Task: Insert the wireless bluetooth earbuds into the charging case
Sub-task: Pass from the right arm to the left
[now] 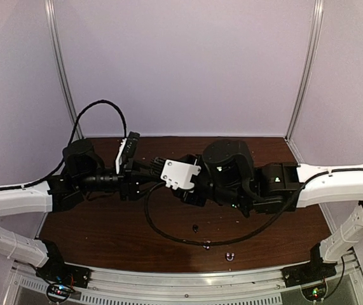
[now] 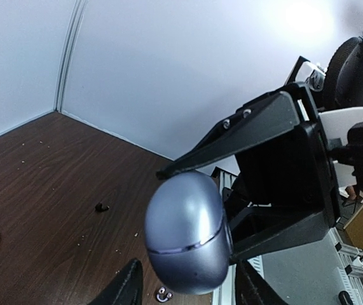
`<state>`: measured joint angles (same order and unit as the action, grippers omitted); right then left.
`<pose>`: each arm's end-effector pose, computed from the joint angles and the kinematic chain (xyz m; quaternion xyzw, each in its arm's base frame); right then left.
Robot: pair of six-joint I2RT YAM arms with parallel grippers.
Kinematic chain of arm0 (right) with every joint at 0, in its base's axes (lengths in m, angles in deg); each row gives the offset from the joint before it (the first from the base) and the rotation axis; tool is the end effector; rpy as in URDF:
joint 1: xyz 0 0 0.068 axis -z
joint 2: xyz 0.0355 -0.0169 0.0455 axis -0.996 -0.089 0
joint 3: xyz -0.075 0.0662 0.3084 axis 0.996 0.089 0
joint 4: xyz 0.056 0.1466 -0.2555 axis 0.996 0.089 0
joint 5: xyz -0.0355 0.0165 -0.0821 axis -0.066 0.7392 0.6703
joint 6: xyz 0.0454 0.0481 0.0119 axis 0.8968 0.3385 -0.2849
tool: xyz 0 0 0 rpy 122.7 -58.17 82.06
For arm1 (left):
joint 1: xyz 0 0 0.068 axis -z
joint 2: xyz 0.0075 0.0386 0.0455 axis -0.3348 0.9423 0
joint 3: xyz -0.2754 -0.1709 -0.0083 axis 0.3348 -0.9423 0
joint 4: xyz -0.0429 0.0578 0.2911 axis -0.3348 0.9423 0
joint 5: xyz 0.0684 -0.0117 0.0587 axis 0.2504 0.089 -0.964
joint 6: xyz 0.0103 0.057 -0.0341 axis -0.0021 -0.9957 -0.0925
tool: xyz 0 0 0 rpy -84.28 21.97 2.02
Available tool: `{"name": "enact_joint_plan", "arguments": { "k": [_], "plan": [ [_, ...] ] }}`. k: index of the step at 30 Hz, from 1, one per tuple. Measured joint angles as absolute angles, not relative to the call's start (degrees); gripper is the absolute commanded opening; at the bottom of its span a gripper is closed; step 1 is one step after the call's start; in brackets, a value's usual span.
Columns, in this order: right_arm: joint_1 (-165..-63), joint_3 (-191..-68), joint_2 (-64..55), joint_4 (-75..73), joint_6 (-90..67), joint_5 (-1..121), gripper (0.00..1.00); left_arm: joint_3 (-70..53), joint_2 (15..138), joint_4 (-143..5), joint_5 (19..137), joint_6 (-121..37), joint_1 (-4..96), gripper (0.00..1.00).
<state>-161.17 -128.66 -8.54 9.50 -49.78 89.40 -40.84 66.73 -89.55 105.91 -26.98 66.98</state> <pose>0.1146 0.3847 0.3901 -0.5933 0.5637 0.0638 0.5711 0.1715 -0.2337 0.3280 0.3364 0.6366 -0.5744 0.3895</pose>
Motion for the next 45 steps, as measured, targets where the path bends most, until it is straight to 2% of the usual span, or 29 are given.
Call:
{"name": "enact_joint_plan", "arguments": {
  "k": [4,23,35,45],
  "plan": [
    [-161.56,-128.66,-8.52,9.11,-50.22,90.19,0.24,-40.8,67.43,-90.25,106.15,-26.61,66.98,0.43],
    [-161.71,-128.64,-8.21,5.16,-52.62,91.67,0.24,-41.13,69.03,-101.46,107.11,-21.13,67.02,0.36],
    [-161.71,-128.64,-8.21,3.95,-53.58,91.74,0.23,-41.58,69.86,-104.57,106.28,-18.68,67.05,0.5],
    [-161.71,-128.57,-8.21,3.87,-53.73,91.76,0.23,-41.58,70.43,-104.57,105.21,-18.09,67.05,0.52]
  ]
}}
